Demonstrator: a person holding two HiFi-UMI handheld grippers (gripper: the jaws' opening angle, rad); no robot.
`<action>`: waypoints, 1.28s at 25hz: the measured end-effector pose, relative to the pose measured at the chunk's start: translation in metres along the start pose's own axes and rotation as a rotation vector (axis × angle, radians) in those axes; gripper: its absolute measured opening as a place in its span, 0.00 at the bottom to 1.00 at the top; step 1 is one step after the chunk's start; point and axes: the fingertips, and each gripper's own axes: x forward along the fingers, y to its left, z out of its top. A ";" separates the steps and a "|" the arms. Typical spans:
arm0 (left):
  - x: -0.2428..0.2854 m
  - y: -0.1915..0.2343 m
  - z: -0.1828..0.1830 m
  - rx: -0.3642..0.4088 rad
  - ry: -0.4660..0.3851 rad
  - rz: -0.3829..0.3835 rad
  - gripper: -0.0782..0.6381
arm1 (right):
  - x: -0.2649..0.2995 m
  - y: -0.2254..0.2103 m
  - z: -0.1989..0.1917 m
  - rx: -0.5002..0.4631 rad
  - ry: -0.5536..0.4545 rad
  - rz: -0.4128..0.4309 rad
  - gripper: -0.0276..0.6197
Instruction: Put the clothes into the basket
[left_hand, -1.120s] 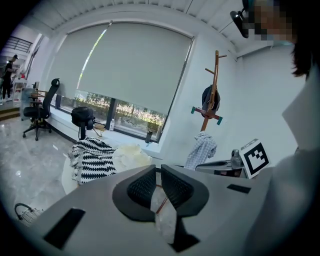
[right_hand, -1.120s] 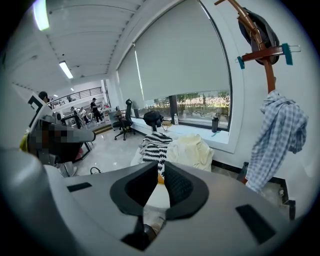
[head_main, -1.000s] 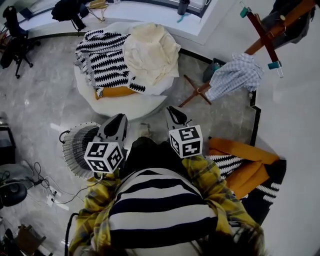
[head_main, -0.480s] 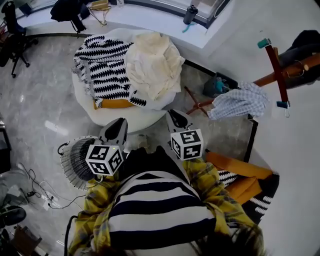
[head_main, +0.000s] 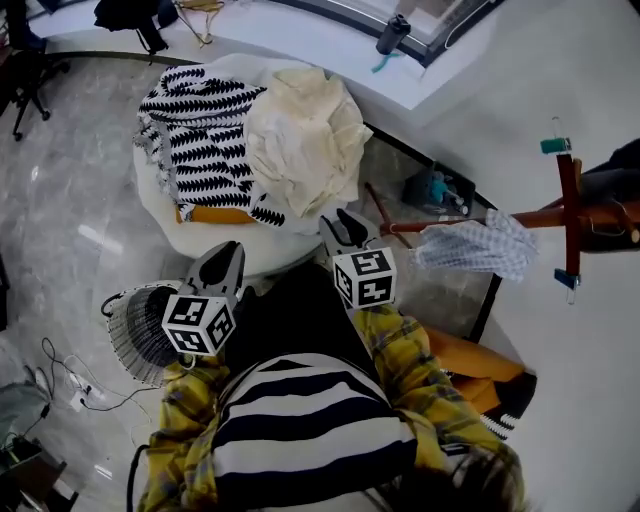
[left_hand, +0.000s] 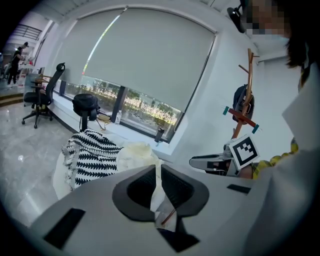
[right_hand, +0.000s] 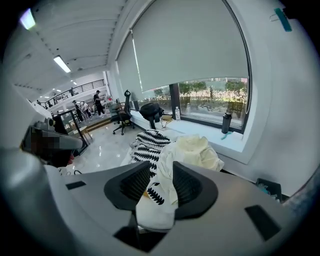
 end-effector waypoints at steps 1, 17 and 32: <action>0.006 0.002 0.002 -0.006 -0.004 0.013 0.17 | 0.010 -0.005 0.001 -0.003 0.007 0.011 0.26; 0.123 0.038 -0.003 -0.133 0.008 0.206 0.17 | 0.168 -0.107 -0.008 -0.036 0.142 0.131 0.45; 0.166 0.069 -0.040 -0.191 0.106 0.286 0.17 | 0.311 -0.144 -0.057 0.050 0.270 0.109 0.57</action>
